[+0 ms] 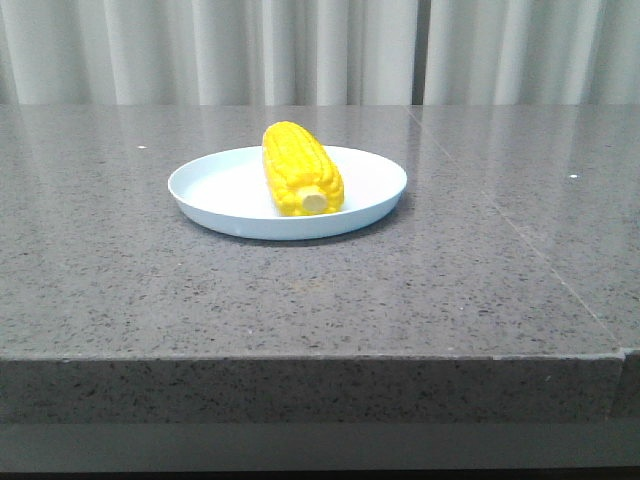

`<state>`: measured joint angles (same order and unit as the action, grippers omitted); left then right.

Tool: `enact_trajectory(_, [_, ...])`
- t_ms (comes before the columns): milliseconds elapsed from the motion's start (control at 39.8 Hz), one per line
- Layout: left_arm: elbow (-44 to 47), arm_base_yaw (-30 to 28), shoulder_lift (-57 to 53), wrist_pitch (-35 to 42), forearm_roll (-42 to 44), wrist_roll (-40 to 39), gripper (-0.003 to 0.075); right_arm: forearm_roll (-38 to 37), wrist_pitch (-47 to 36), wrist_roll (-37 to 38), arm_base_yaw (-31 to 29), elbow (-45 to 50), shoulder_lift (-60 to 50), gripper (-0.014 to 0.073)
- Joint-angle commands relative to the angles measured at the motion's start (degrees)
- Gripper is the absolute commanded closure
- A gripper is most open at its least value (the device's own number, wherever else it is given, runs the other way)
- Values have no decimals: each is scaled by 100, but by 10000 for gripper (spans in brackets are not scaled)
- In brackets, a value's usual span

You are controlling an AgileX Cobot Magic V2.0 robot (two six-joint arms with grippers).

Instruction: Place corn on plate with both arms

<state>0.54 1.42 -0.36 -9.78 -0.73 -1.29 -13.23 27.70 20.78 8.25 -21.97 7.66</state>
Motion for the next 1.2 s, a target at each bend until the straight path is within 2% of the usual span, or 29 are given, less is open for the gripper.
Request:
enact_trajectory(0, [126,-16,-100,489,-47,15,741,-145,-476,-51,-29,-147,60,665])
enact_trajectory(954, [126,-16,-100,489,-47,15,741,-125,-574,-70,-29,-16,27,665])
enact_trajectory(1029, [126,-16,-100,489,-47,15,741,95,-833,-447,-76,215,-104,665])
enact_trajectory(1180, [126,-16,-100,489,-47,15,741,1496,-1382,-1870,-521,995,-567,665])
